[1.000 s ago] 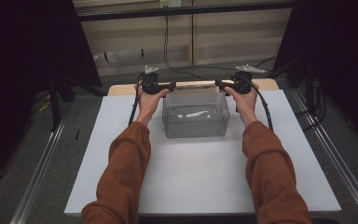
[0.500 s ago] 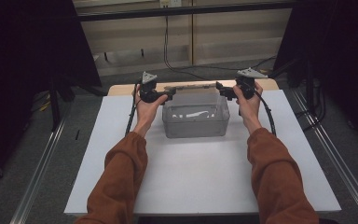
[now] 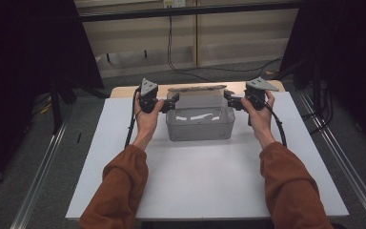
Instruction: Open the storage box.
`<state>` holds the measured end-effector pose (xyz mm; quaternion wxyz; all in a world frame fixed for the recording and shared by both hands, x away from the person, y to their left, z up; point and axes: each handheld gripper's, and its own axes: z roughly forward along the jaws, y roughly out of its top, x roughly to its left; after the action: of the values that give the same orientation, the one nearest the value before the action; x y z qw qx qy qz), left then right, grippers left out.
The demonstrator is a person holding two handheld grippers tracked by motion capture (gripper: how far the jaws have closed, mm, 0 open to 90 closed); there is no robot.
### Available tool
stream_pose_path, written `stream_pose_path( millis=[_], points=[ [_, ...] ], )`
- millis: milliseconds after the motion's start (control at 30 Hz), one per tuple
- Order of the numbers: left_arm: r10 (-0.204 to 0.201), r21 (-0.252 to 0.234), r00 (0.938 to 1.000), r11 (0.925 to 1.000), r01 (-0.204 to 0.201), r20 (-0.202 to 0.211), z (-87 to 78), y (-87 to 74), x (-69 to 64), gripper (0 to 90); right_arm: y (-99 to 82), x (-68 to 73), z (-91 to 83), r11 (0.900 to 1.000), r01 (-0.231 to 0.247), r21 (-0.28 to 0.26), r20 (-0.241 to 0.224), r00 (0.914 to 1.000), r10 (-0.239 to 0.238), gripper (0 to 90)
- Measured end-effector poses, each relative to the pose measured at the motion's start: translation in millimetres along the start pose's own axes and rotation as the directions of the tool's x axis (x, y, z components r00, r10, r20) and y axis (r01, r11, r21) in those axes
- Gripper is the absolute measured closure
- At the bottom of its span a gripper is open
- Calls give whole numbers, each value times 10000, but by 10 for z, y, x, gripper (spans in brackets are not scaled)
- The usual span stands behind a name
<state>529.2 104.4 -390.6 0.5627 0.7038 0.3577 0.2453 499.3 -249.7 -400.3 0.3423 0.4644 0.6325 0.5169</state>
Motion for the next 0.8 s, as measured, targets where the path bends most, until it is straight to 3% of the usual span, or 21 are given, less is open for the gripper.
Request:
stream_pose_path(
  millis=[400, 800],
  points=[
    [90, -613, 9999, 9981, -83, 118, -309, -52, -112, 31, -59, 114, -359, 9977, 506, -453, 154, 9986, -499, 0],
    [-24, -702, 10000, 9975, 22, -23, -676, -238, -138, 30, -212, 161, -685, 9971, 380, -661, 350, 9987, -357, 0]
  ],
)
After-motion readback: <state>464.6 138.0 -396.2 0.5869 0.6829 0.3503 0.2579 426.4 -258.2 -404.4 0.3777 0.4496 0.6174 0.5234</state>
